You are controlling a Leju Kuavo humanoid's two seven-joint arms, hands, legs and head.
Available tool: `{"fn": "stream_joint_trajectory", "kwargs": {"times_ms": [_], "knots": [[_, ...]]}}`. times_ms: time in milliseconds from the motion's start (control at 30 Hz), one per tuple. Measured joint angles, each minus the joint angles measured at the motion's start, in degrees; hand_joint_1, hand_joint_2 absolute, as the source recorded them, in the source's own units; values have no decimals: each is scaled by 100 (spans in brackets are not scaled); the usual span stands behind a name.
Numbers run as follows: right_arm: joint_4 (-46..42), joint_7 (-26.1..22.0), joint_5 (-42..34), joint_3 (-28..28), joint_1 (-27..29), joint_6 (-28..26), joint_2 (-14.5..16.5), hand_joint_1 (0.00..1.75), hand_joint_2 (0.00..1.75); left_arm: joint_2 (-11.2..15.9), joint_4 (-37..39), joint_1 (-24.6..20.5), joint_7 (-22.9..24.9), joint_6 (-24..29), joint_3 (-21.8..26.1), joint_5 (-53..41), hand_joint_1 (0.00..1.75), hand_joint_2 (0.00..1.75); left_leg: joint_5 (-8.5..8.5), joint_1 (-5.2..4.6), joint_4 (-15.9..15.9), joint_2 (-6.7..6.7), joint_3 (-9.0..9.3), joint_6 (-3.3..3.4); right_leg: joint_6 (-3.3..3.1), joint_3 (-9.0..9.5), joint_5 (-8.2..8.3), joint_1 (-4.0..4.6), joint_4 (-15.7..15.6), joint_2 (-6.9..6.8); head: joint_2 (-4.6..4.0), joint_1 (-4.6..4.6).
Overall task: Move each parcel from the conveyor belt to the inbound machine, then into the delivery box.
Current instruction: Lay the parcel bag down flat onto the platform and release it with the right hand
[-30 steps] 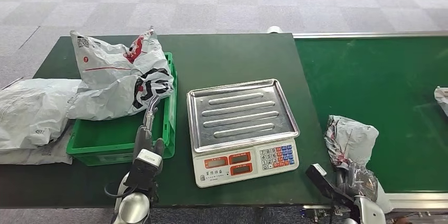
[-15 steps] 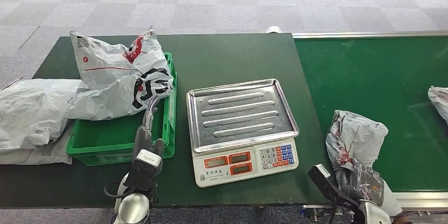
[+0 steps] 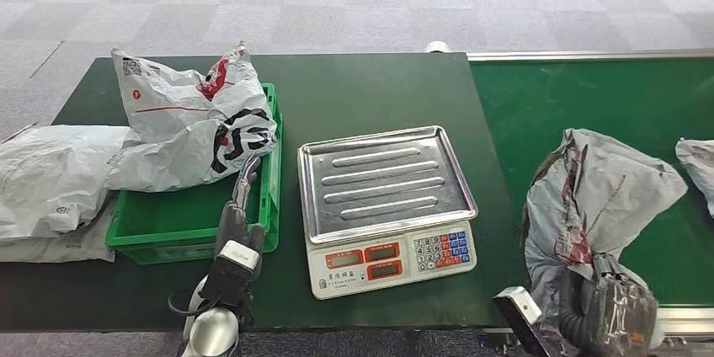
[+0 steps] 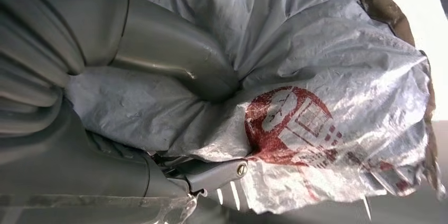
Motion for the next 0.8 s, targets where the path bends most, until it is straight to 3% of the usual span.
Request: {"fn": "stream_joint_trajectory", "kwargs": {"times_ms": [233,400,600,800], "knots": [[-1053,331,384,353,352,-832,12,175,175,0,28,-53,-4,-9,-27,-10,0,0,-9,-2,0,21,9,3,3,4,2,-3,-1,21,-2,-1],[-1167,290,-48,361,61,-982,-354,175,175,0,53,-76,1,17,-91,-6,0,0,-8,-5,2,29,14,5,11,9,10,-7,-2,26,-1,-1],[-487,-103,-309,588,-925,-870,-476,175,175,0,161,-211,2,79,-180,79,0,0,-2,-1,1,44,18,2,1,15,19,-2,2,47,-2,-1],[1424,-715,-1066,1189,-2555,-914,-221,175,175,-27,468,-529,-36,94,-345,230,0,0,25,1,1,57,22,-5,-6,3,40,1,10,59,-2,-1]]}}
